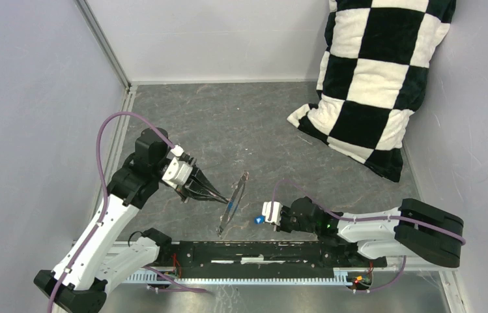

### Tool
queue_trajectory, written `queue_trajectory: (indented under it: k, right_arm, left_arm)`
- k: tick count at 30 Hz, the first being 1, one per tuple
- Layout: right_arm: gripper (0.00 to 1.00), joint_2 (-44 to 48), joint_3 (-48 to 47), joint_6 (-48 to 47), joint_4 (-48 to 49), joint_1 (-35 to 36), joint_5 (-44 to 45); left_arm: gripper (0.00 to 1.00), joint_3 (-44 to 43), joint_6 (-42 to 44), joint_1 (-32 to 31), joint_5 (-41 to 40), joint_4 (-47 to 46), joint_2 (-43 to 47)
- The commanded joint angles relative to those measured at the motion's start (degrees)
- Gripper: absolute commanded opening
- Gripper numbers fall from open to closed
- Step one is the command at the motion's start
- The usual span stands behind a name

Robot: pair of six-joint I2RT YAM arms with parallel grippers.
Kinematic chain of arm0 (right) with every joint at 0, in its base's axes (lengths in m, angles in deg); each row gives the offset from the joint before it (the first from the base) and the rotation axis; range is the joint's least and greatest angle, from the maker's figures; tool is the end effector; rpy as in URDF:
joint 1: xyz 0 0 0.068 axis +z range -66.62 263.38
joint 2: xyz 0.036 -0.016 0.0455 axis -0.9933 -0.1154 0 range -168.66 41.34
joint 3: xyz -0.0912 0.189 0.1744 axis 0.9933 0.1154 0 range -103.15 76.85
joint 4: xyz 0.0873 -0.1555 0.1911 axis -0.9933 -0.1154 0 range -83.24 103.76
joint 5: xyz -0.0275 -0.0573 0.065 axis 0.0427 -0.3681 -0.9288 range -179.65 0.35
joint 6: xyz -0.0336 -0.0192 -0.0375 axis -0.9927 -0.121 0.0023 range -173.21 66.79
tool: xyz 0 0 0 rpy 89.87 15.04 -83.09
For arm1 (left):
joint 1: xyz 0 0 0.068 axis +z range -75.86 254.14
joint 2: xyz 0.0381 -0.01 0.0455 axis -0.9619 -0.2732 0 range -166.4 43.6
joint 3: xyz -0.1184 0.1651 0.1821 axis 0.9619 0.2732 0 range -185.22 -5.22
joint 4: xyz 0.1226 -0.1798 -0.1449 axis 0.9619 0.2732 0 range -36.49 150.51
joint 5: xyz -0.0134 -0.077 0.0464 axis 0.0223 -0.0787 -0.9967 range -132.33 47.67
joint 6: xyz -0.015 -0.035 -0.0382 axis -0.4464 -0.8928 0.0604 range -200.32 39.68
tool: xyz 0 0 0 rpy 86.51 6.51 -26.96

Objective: Put the keys on the keyring
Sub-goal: Pick up the key from the center of the board.

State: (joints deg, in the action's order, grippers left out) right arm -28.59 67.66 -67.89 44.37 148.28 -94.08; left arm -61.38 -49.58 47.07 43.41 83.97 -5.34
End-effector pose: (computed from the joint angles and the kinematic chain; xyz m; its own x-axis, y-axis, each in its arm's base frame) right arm 0.0807 0.1788 0.1222 0.0302 -0.5315 -0.8465 -0.9547 0.2354 -0.1818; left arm 0.1197 -0.1011 0.3727 0.1324 -0.0249 -0.9909 0.9100 -0.3933 0.1314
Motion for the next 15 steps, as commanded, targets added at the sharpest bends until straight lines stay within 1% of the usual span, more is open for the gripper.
queue_trajectory:
  k: [1,5,9,12,15]
  right_arm:
    - [0.00,3.27,-2.71,-0.61,-4.04,-1.00,0.91]
    - [0.00,11.38,-6.40,-2.72,-10.06,-2.05,-0.57]
    - [0.00,18.33,-9.26,-2.23,-15.04,-4.22,-4.15]
    - [0.01,21.33,-11.82,-1.76,-18.91,-4.85,-6.36]
    - [0.01,22.43,-16.36,-2.22,-24.01,-4.85,-8.37]
  left_arm:
    - [0.02,0.70,4.81,0.26,2.96,1.72,1.69]
    - [0.02,1.52,7.16,0.26,3.04,2.80,1.97]
    - [0.02,2.20,8.72,0.24,3.47,2.85,2.46]
    - [0.02,2.84,9.43,0.26,3.35,2.85,2.86]
    - [0.02,3.89,10.46,0.26,3.39,2.90,3.34]
